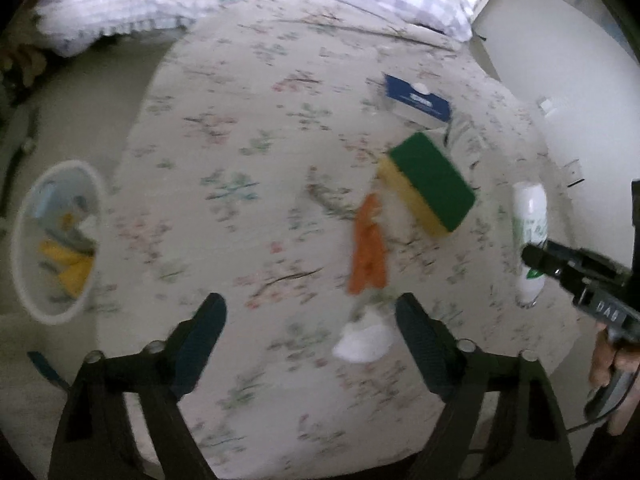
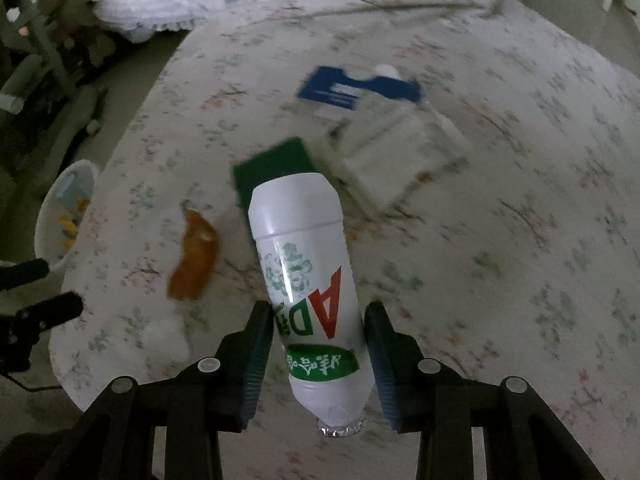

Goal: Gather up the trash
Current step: 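Grasp the white AD bottle with the right tool while the left tool grasps the orange wrapper, then carry the wrapper and bottle over the bin and open both tools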

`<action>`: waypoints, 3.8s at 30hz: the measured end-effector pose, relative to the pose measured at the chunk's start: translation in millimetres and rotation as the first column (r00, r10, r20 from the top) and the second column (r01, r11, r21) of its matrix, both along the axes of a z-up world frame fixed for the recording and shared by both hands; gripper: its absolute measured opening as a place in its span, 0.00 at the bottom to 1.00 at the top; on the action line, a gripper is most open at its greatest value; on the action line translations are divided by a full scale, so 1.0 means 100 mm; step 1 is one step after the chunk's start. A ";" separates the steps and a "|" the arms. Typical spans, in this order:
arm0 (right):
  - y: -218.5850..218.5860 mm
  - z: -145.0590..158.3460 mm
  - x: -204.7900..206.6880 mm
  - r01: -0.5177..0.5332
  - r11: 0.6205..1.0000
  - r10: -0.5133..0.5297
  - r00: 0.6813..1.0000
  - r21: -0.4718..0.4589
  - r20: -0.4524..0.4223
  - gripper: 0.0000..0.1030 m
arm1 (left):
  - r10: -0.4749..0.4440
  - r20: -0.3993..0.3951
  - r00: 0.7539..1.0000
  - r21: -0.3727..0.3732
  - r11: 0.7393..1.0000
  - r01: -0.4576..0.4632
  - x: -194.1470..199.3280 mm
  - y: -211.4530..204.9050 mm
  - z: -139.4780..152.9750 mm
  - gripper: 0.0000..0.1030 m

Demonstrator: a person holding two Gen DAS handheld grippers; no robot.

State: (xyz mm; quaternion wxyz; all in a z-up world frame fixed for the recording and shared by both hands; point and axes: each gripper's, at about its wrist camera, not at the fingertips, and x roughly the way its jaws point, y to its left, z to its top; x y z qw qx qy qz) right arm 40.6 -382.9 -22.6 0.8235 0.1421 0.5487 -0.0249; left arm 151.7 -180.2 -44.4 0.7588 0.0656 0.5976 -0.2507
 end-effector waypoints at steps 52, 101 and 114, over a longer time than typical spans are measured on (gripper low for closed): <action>1.36 0.07 0.64 -0.152 0.982 0.147 0.987 0.110 0.059 0.41 | 0.356 0.067 0.932 -0.151 0.927 -0.343 0.59 2.44 0.12 0.10; 2.85 0.08 1.70 -0.285 0.953 0.273 0.955 0.102 0.112 0.66 | 0.488 0.165 0.857 -0.079 0.873 -0.482 0.33 3.20 -0.23 0.97; 2.03 0.47 1.17 -0.194 0.979 0.181 0.970 0.069 0.161 0.73 | 0.404 0.202 0.892 -0.105 0.915 -0.390 0.07 2.62 0.09 0.98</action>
